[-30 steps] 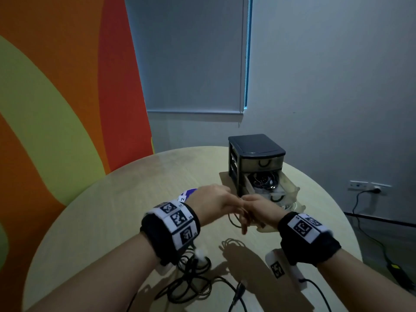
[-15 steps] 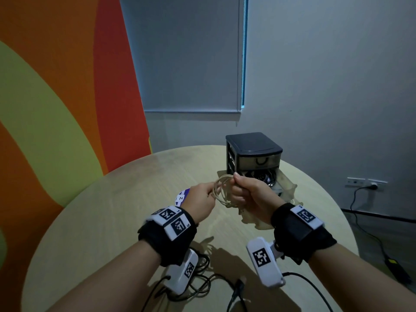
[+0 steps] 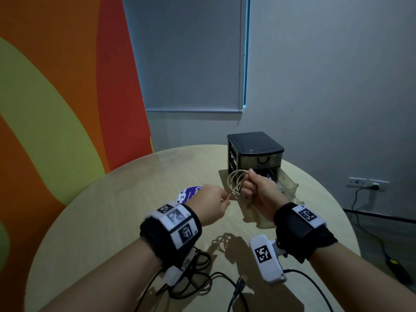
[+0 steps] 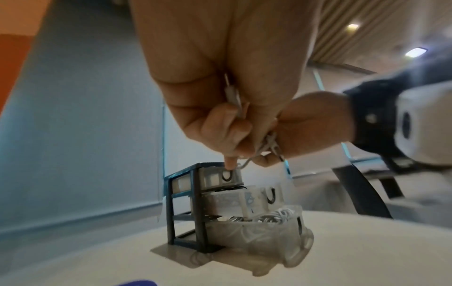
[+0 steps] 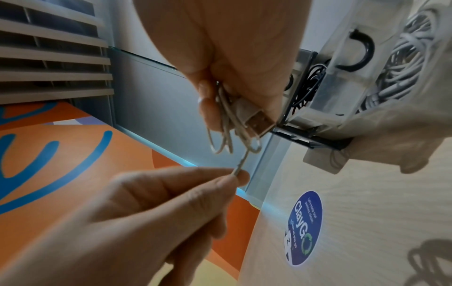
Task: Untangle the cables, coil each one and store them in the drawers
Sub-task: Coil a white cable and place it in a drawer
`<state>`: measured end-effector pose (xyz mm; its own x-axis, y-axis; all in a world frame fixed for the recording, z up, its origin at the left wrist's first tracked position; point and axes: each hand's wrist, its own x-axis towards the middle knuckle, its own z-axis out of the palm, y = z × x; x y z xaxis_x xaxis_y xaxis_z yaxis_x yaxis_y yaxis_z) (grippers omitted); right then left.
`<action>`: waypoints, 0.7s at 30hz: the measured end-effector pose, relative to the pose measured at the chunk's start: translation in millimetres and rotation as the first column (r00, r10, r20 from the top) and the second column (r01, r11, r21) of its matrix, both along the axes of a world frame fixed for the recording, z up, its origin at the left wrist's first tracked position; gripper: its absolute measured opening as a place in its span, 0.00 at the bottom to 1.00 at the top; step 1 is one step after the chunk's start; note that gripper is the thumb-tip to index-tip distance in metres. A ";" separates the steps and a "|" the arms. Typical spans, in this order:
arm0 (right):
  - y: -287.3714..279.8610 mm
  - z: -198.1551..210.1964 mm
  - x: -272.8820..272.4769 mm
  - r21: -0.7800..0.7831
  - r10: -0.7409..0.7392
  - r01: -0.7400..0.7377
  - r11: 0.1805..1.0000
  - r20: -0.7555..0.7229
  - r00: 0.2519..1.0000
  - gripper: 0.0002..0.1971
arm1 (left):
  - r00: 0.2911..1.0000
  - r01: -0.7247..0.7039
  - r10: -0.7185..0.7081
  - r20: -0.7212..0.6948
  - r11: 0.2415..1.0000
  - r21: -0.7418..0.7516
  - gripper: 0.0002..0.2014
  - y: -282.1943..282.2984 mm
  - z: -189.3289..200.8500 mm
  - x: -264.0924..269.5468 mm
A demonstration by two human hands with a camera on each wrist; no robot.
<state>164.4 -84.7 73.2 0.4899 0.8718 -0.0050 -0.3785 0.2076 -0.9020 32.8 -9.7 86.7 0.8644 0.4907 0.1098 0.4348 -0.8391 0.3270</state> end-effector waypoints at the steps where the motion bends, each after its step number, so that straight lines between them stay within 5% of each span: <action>1: 1.3 -1.0 0.1 0.002 -0.013 0.013 1.000 -0.026 1.000 0.17 | 0.998 0.019 -0.014 -0.057 0.997 0.078 0.13 -5.7 0.3 0.3; 4: 3.4 -5.0 -4.5 -0.015 -0.022 0.022 1.000 -0.006 1.000 0.16 | 0.989 0.113 -0.097 -0.113 0.982 0.152 0.11 -16.9 1.0 4.2; 6: 3.3 -9.0 -7.9 -0.051 -0.024 0.032 0.998 0.148 0.989 0.16 | 0.985 0.165 -0.157 -0.065 0.978 0.128 0.11 -19.1 5.9 6.1; 10: -1.0 -13.6 -4.7 -0.081 0.066 -0.036 0.996 0.406 0.911 0.21 | 0.967 0.206 -0.186 0.177 0.973 -0.107 0.06 -15.8 13.2 4.2; 18: -7.3 -2.7 -5.9 -0.090 0.164 -0.141 0.986 0.358 0.919 0.13 | 0.873 0.180 -0.038 0.487 0.952 -0.248 0.06 -10.6 -1.7 5.4; 21: -6.2 -3.0 -3.1 -0.105 0.138 -0.108 0.989 0.345 0.928 0.20 | 0.826 0.148 0.037 0.562 0.948 -0.281 0.07 -9.1 -6.1 7.0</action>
